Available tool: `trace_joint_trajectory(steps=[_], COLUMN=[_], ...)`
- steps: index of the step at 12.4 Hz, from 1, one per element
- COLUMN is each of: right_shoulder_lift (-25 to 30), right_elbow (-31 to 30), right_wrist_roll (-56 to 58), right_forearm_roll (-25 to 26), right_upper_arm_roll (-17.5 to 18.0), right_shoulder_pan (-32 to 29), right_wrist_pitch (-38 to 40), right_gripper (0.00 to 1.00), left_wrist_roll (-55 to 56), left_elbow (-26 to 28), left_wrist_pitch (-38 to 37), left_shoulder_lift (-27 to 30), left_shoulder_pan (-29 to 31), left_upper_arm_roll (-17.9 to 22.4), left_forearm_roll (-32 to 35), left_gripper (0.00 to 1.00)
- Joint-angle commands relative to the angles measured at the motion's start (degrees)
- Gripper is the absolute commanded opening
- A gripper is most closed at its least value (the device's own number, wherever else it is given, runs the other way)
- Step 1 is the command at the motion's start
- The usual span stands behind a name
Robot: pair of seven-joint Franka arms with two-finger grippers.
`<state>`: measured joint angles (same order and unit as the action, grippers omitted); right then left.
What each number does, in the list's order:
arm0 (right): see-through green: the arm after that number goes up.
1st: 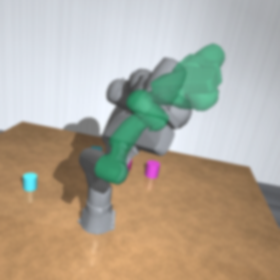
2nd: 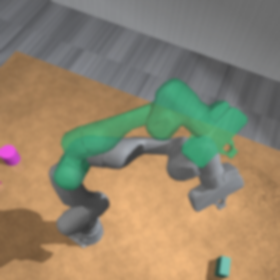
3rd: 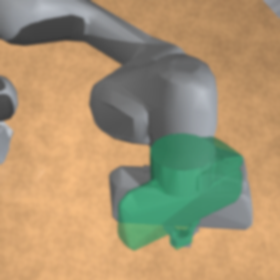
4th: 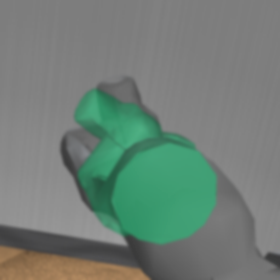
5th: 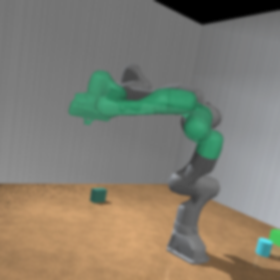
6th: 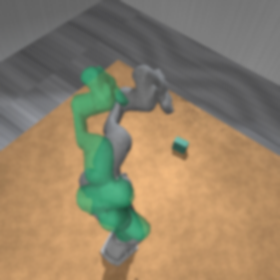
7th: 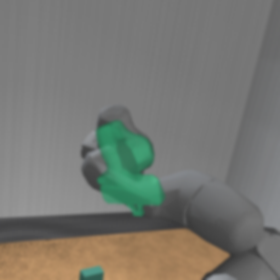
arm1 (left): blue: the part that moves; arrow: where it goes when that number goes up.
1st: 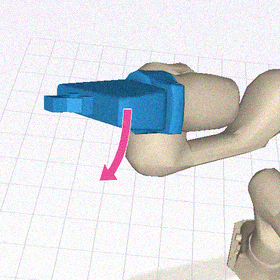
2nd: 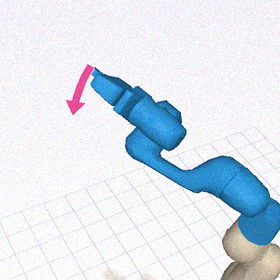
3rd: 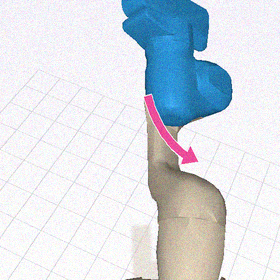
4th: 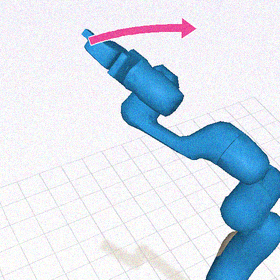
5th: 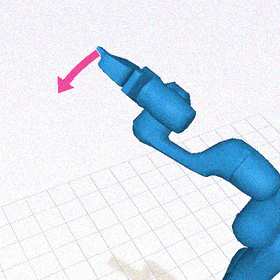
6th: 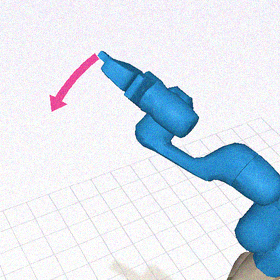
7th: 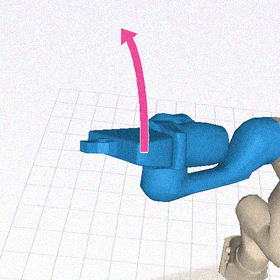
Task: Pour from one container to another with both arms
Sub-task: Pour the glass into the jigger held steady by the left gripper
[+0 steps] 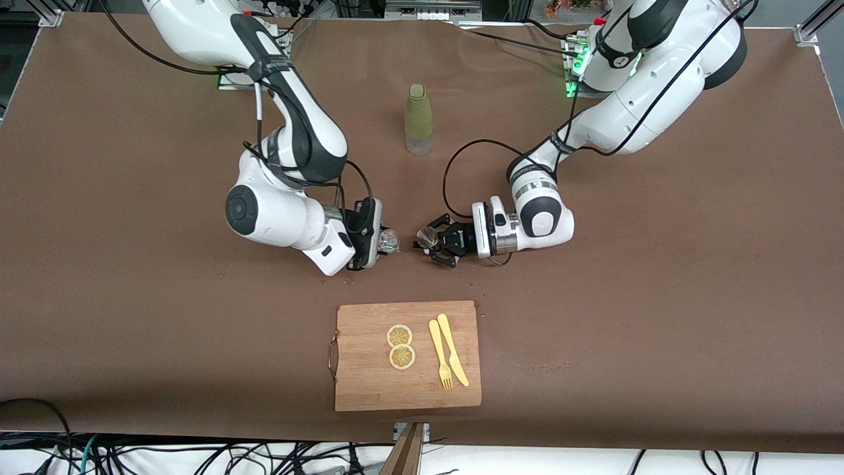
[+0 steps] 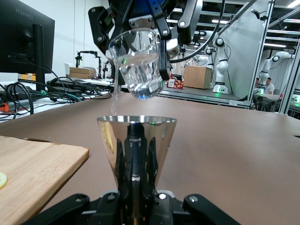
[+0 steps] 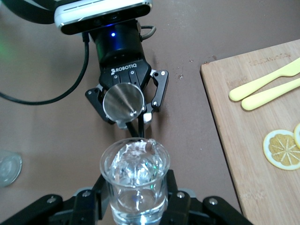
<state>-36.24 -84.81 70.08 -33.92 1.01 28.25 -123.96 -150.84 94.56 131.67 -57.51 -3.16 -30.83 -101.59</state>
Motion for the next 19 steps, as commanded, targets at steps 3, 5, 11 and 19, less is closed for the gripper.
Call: trace_joint_trajectory(steps=[3, 5, 11, 19], right_shoulder_lift=[-0.9, -1.0, -3.1, -3.7], right_elbow=[1.2, 1.2, 3.8, 4.3], right_wrist_roll=[-1.8, -2.0, -7.8, -8.7], right_forearm_roll=[2.2, 3.2, 5.6, 5.9], right_upper_arm_roll=[-0.7, -0.7, -0.7, -1.3], right_shoulder_pan=[2.0, 2.7, 5.6, 6.6], right_wrist_pitch=[-0.9, -0.9, -1.3, -1.5], right_gripper=[0.28, 0.28, 0.28, 0.29], left_wrist_roll=[-0.5, -0.6, -1.3, -2.3], left_elbow=[-4.6, -5.7, -7.9, -7.8], left_wrist_pitch=[1.0, 1.0, 1.0, 1.0], left_shoulder_lift=[-2.6, -3.2, -4.4, -4.5], left_shoulder_pan=[-1.5, -1.8, -1.9, -1.9], left_upper_arm_roll=[0.1, 0.1, 0.5, 0.5], left_forearm_roll=[-2.0, -1.9, -1.9, -1.7], left_gripper=[0.0, 0.0, 0.0, 0.0])
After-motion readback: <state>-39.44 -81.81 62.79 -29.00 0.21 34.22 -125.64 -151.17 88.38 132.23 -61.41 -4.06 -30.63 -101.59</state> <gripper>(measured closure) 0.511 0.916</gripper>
